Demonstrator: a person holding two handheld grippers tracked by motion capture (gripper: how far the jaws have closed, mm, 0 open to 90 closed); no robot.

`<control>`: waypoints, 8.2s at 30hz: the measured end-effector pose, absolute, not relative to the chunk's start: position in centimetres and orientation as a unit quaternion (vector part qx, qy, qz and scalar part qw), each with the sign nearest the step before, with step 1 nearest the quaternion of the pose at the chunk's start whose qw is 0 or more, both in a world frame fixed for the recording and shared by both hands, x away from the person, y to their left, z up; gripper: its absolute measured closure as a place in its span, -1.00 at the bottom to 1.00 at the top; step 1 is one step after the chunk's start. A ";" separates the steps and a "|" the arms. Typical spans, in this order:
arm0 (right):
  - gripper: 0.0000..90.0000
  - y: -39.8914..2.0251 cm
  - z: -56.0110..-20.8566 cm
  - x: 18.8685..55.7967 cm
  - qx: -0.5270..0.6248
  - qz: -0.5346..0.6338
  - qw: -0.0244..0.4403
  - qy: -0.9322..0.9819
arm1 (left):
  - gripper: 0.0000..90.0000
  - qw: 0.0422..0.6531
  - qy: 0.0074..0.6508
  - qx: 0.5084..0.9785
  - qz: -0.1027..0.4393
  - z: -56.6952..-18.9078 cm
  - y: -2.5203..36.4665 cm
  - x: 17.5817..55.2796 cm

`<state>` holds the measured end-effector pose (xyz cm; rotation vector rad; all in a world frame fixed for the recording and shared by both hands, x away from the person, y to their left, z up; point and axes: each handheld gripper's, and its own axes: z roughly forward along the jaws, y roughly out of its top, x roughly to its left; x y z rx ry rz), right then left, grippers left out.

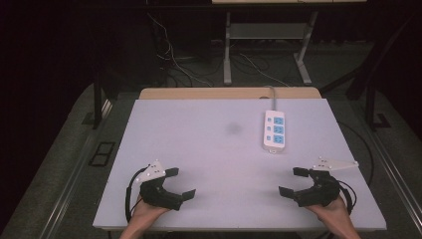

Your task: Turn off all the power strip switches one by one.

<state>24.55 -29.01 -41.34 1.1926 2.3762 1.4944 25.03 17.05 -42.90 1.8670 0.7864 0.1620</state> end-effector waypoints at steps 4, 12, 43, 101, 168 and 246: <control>-0.98 -28.8 -41.1 24.7 0.389 0.486 0.045 0.781 | -1.00 0.526 0.331 0.781 0.069 -42.9 17.1 25.0; -0.99 -28.4 -41.0 25.2 0.393 0.473 0.041 0.787 | -1.00 0.526 0.331 0.780 0.072 -42.9 17.3 25.0; -0.98 -26.5 -38.2 28.6 0.362 0.439 0.033 0.822 | -1.00 0.522 0.328 0.785 0.070 -43.1 16.8 25.1; -0.98 -25.8 -34.8 39.1 0.352 0.371 0.026 0.859 | -1.00 0.532 0.332 0.776 0.070 -43.1 17.4 25.4; 1.00 -25.3 -41.0 44.6 0.399 0.295 0.032 0.867 | -1.00 0.533 0.326 0.777 0.081 -43.0 17.5 25.2; 1.00 -26.0 -38.9 44.6 0.373 0.337 0.029 0.864 | -1.00 0.536 0.334 0.770 0.083 -42.9 18.0 25.4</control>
